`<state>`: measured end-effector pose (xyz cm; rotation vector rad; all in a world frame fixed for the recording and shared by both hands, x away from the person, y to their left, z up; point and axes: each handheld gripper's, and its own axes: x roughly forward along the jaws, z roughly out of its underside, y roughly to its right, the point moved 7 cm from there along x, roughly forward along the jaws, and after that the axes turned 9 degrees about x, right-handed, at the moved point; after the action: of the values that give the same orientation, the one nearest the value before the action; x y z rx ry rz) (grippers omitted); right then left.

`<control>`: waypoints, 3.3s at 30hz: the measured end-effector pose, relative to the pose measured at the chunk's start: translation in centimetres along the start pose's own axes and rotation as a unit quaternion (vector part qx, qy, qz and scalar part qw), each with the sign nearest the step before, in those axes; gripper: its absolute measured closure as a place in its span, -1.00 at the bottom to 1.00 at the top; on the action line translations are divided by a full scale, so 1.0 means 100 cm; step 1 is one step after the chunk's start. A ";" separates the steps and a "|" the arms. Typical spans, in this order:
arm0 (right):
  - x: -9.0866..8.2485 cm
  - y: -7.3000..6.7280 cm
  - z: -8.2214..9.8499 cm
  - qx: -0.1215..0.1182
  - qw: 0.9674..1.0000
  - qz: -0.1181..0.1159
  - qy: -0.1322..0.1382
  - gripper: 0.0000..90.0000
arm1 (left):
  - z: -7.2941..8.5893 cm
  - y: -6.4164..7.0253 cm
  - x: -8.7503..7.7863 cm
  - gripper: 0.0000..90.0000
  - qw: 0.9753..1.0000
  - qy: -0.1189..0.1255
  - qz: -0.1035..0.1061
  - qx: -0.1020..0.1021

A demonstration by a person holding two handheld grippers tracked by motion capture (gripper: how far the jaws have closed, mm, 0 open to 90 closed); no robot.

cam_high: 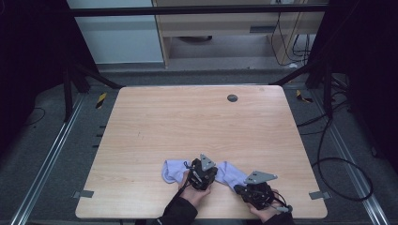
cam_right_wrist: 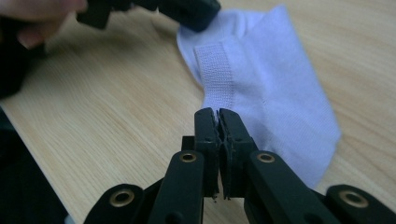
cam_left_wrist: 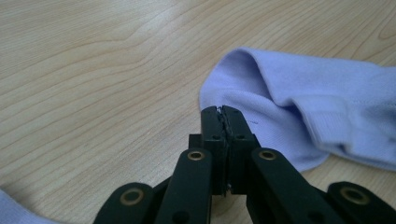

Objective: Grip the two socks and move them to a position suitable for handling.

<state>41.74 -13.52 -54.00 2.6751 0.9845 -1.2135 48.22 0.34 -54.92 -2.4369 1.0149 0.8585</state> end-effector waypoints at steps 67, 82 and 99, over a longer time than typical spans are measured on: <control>-0.025 0.100 -0.018 0.090 0.988 0.112 0.061 0.91 | -0.008 -0.009 0.003 0.96 1.000 -0.002 0.010 -0.023; -0.035 0.084 -0.034 0.065 0.987 0.103 0.107 0.28 | -0.032 -0.042 -0.054 0.11 0.998 0.065 0.002 -0.009; -0.026 0.022 -0.072 0.002 0.992 0.031 0.122 0.07 | 0.019 -0.124 -0.140 -0.10 0.994 0.063 -0.083 -0.040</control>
<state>46.43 -14.59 -47.64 2.8845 0.9151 -0.8944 48.74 16.80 -45.98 -2.6274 0.8181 0.7100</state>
